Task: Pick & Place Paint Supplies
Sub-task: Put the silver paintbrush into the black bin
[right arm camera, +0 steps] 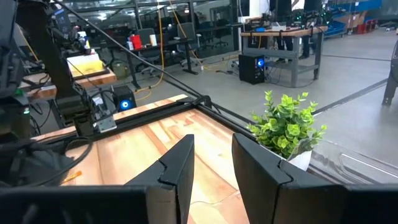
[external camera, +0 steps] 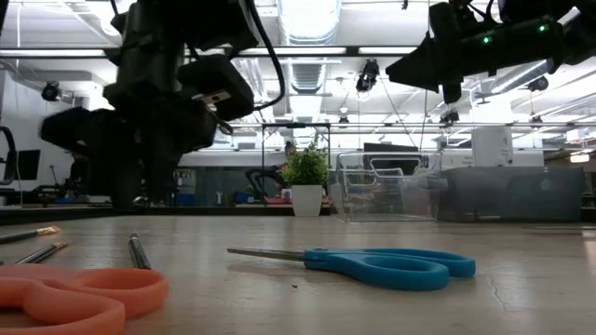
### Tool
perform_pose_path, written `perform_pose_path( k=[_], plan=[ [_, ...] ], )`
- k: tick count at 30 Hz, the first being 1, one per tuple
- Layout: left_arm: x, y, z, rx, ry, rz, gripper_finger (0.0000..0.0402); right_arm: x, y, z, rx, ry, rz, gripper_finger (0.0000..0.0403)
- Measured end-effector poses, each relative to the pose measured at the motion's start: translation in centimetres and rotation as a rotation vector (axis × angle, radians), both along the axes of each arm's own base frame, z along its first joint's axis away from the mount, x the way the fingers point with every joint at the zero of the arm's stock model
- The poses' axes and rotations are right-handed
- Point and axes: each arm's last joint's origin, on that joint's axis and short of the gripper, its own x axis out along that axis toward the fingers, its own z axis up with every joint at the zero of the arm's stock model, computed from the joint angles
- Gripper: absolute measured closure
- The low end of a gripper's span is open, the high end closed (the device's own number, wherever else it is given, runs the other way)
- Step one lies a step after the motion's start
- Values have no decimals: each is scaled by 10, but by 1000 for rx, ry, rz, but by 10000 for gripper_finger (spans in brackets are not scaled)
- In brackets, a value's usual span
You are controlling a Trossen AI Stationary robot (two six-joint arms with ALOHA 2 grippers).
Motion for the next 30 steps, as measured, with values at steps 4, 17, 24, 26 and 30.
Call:
perform_pose_path(
  k=[4, 17, 24, 26, 30],
  plan=[
    [-1, -6, 0, -19, 45, 124, 247, 0, 0, 0, 0, 0, 0, 296],
    [-1, -11, -2, 83, 81, 566, 247, 0, 0, 0, 0, 0, 0, 296],
    [-2, -17, -2, 46, 120, 659, 247, 0, 0, 0, 0, 0, 0, 296],
    [-2, -18, -4, 47, 129, 665, 247, 0, 0, 0, 0, 0, 0, 296],
    [-1, -19, -10, 43, 157, 670, 247, 0, 0, 0, 0, 0, 0, 296]
  ],
)
